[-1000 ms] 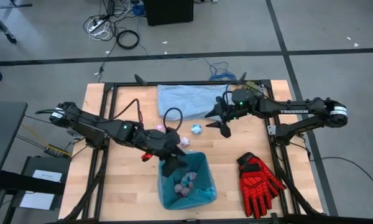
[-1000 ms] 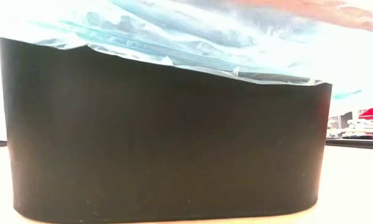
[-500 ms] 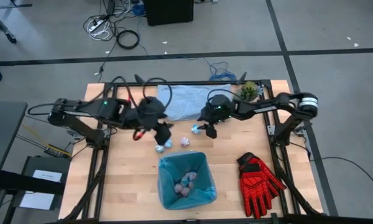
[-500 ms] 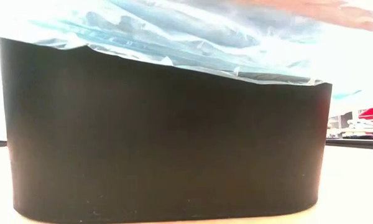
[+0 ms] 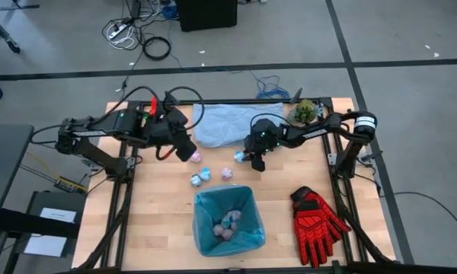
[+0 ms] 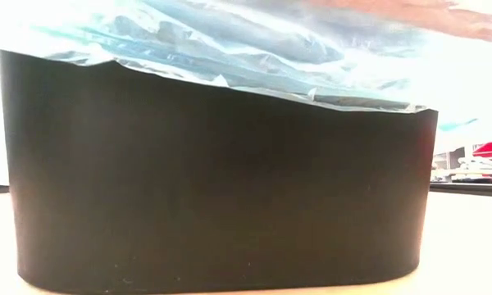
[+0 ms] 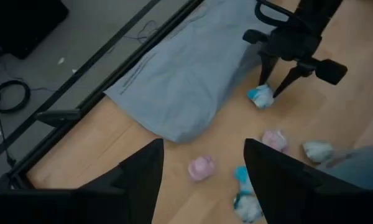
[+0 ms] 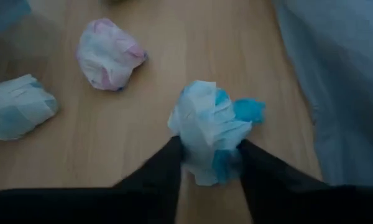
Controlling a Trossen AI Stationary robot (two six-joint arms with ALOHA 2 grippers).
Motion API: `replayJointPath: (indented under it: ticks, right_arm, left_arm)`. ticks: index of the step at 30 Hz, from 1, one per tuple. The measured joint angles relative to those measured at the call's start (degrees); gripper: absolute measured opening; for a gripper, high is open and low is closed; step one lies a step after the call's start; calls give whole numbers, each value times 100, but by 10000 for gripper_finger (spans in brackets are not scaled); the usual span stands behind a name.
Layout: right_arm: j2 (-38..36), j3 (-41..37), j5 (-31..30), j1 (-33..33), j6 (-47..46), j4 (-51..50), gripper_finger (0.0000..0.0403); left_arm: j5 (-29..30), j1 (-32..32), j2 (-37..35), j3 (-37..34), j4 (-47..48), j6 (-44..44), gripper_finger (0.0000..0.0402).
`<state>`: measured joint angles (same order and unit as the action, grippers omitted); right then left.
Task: Place trash/remove bag and relplace
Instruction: Put the blue crumbled trash bag into the trash bin
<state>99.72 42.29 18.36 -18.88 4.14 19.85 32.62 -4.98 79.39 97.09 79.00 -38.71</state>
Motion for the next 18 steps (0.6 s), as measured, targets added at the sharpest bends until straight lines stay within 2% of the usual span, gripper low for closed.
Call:
replayJointPath:
  ticks: [2,4,10,14,18]
  right_arm:
    - [-2,0,22,-21,2,-2,41]
    - [-12,0,130,-44,-5,-7,14]
    - [-376,-9,197,-47,-487,-167,5]
    - [-1041,-7,81,11,-628,-374,2]
    - [-1948,-7,-172,55,-638,-677,1]
  left_arm:
    - [-16,77,-53,-1,10,93,218]
    - [-29,171,-142,-1,75,172,209]
    - [-478,402,-432,-318,-329,563,182]
    - [-917,423,-656,-820,-944,982,169]
    - [-1225,420,-692,-1401,-1411,1009,162]
